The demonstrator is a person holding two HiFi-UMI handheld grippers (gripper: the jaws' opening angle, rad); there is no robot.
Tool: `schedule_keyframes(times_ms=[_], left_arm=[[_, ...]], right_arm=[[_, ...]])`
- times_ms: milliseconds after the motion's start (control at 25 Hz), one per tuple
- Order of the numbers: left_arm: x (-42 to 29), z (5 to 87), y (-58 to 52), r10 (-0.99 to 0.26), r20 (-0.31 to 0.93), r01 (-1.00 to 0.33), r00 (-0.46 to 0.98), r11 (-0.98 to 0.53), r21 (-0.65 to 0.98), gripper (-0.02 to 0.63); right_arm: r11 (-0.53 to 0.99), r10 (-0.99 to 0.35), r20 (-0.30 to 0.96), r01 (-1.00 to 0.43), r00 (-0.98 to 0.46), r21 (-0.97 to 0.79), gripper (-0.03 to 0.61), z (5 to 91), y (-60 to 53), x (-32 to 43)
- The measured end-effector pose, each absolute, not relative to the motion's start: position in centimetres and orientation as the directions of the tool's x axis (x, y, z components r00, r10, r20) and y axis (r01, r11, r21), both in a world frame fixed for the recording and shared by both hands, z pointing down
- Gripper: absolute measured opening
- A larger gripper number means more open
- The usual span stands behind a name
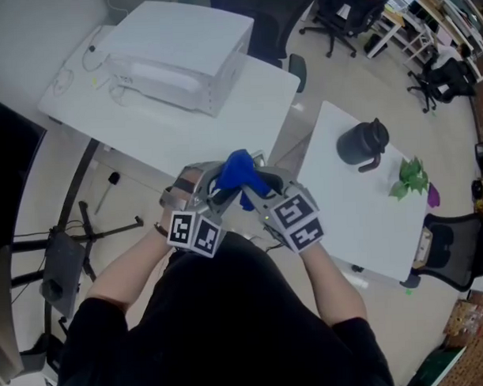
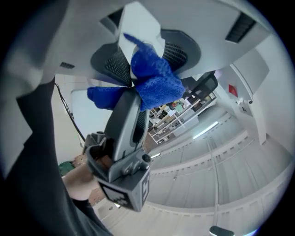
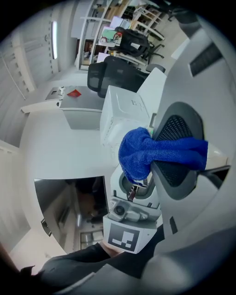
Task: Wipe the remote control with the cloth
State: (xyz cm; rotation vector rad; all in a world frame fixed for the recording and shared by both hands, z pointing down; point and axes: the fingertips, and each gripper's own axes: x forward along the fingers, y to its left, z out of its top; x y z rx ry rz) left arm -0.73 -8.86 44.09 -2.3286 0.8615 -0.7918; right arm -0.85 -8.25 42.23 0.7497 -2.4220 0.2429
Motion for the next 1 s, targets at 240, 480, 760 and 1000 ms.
schedule_keyframes(times_ms=[240, 480, 760, 1000], left_arm=[[-0.9, 43.3, -8.1, -0.679, 0.316, -0.355, 0.663, -0.657, -0.665, 0.198], [-1.2, 43.6, -8.2, -0.678, 0.323, -0.364, 0.660, -0.665, -0.652, 0.198], [-1.2, 43.9, -9.1, -0.690, 0.337, -0.347, 0.641, -0.652, -0.674, 0.198], [-0.6, 43.1, -8.0, -0.681, 0.312, -0.254, 0.663, -0.596, -0.762, 0.198]], right_arm=[[0.767, -0.525, 0.589, -0.641, -0.614, 0.015, 0.115, 42.3, -10.8, 2.5], [0.729, -0.569, 0.579, -0.684, -0.584, 0.026, 0.115, 41.9, -12.2, 4.7], [0.874, -0.367, 0.574, -0.482, -0.732, -0.056, 0.115, 39.8, -6.8, -2.3], [0.872, -0.308, 0.614, -0.473, -0.727, -0.123, 0.115, 41.0, -6.7, -2.2]])
